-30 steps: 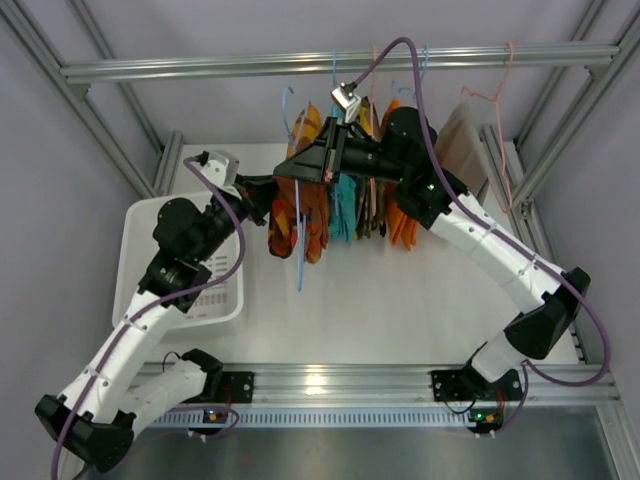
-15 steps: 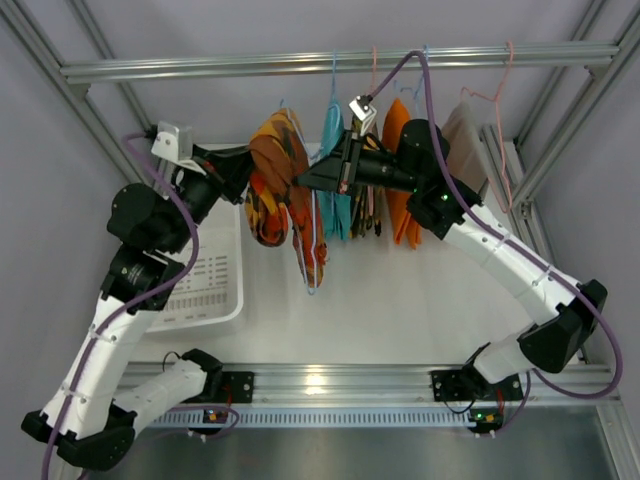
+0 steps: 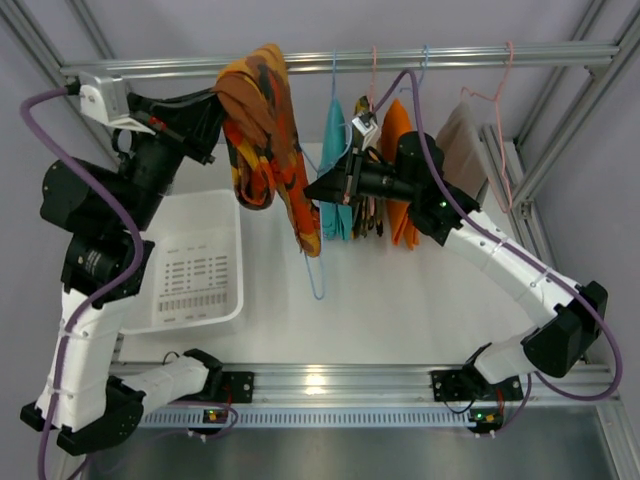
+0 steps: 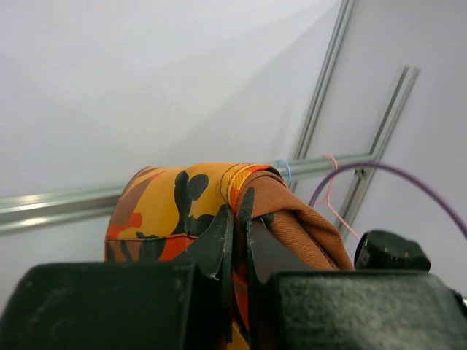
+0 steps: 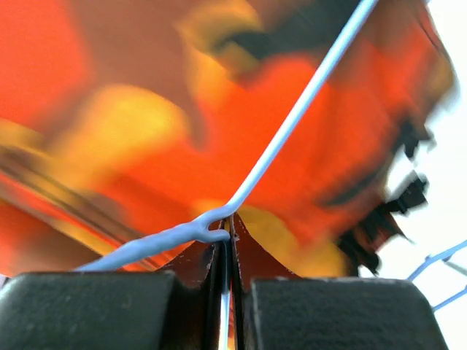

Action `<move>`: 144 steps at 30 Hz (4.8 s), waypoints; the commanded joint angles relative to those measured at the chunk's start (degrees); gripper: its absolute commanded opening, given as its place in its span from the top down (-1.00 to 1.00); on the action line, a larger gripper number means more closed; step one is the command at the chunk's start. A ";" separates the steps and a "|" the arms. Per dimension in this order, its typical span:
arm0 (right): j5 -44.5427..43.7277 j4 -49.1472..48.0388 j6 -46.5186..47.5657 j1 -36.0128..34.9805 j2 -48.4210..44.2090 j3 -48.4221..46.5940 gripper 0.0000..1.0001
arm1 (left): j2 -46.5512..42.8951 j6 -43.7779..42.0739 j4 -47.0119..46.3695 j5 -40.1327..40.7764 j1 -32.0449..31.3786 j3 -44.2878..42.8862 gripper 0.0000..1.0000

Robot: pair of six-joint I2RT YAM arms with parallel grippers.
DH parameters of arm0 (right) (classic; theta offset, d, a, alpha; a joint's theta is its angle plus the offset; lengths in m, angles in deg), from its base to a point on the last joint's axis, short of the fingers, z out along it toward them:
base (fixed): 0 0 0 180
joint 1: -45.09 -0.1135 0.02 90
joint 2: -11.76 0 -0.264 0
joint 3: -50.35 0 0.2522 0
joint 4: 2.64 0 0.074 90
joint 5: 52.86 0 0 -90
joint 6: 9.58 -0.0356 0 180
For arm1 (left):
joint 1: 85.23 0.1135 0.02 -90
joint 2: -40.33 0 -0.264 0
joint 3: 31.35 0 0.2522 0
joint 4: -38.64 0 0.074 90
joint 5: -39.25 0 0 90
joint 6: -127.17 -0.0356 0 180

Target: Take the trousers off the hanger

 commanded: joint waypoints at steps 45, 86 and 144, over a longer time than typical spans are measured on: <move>-2.95 3.90 8.19 1.05 -5.53 -0.58 1.00 | -34.52 -27.18 1.03 31.97 33.15 23.87 1.00; -2.51 3.46 8.10 1.76 -3.25 -0.14 1.00 | -13.19 0.25 8.62 20.03 37.20 43.14 0.89; -22.11 13.39 8.18 -9.85 14.51 -27.83 1.00 | 0.18 -4.24 25.22 -40.01 8.47 16.23 -0.68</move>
